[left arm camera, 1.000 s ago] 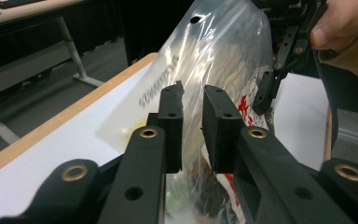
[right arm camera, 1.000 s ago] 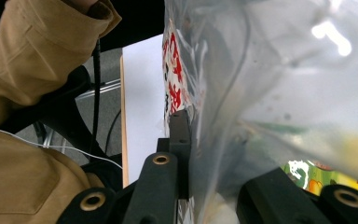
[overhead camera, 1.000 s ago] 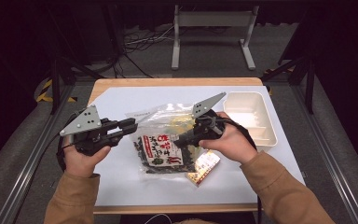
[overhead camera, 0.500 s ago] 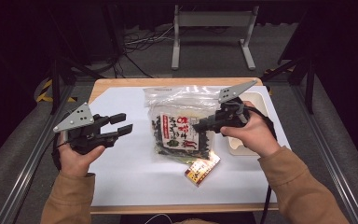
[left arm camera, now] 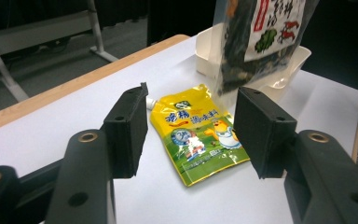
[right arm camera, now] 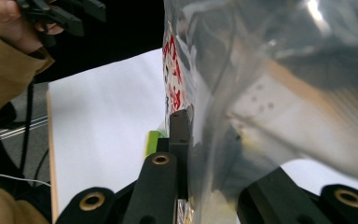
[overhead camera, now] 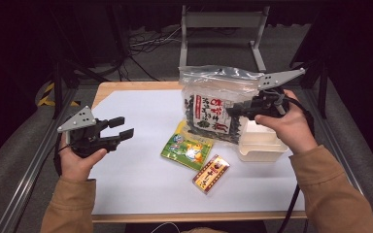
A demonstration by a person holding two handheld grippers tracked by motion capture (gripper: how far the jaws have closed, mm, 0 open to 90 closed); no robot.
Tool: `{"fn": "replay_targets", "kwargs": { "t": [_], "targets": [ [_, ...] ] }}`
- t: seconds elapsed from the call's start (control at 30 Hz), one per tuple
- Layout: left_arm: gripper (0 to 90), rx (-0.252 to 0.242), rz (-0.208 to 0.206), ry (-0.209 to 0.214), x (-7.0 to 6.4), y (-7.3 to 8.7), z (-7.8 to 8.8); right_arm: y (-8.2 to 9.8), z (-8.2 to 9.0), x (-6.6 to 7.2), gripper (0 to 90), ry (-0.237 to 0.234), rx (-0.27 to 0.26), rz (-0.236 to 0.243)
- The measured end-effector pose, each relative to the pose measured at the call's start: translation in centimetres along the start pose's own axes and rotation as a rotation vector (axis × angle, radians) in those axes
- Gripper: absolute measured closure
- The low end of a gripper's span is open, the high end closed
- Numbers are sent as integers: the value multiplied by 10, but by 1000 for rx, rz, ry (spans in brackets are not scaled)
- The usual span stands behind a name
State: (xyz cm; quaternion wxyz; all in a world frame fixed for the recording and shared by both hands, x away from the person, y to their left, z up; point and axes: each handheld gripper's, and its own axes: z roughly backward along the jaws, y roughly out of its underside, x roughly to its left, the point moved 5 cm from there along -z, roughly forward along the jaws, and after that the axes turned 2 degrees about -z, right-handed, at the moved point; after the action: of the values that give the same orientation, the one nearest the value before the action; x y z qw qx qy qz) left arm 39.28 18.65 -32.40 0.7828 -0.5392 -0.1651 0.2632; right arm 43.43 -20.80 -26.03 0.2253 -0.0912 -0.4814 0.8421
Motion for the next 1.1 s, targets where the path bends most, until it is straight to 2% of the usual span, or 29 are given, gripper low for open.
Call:
{"fn": "replay_targets", "kwargs": {
  "t": [0.3,0.43,0.57,0.7,0.87,0.9,0.97,1.0,1.1],
  "targets": [
    [428,37,23,-22,9,10,-2,1,19,-23,816,78,-14,2],
    [422,47,33,-25,11,12,-3,2,30,-35,815,126,-20,13],
    [421,67,24,-37,14,15,-5,4,40,-48,815,167,-26,22],
    [420,70,41,-36,15,16,-7,7,47,-58,815,202,-28,44],
    [419,76,40,-34,17,18,-7,9,54,-66,816,225,-45,34],
    [419,74,56,-34,16,18,-7,10,56,-67,816,231,-48,31],
    [418,77,45,-36,17,18,-7,10,58,-69,816,240,-52,26],
    [417,81,46,-36,18,19,-7,11,61,-73,816,261,-62,21],
    [416,83,53,-34,19,20,-7,13,65,-77,815,280,-64,21]
  ]
}}
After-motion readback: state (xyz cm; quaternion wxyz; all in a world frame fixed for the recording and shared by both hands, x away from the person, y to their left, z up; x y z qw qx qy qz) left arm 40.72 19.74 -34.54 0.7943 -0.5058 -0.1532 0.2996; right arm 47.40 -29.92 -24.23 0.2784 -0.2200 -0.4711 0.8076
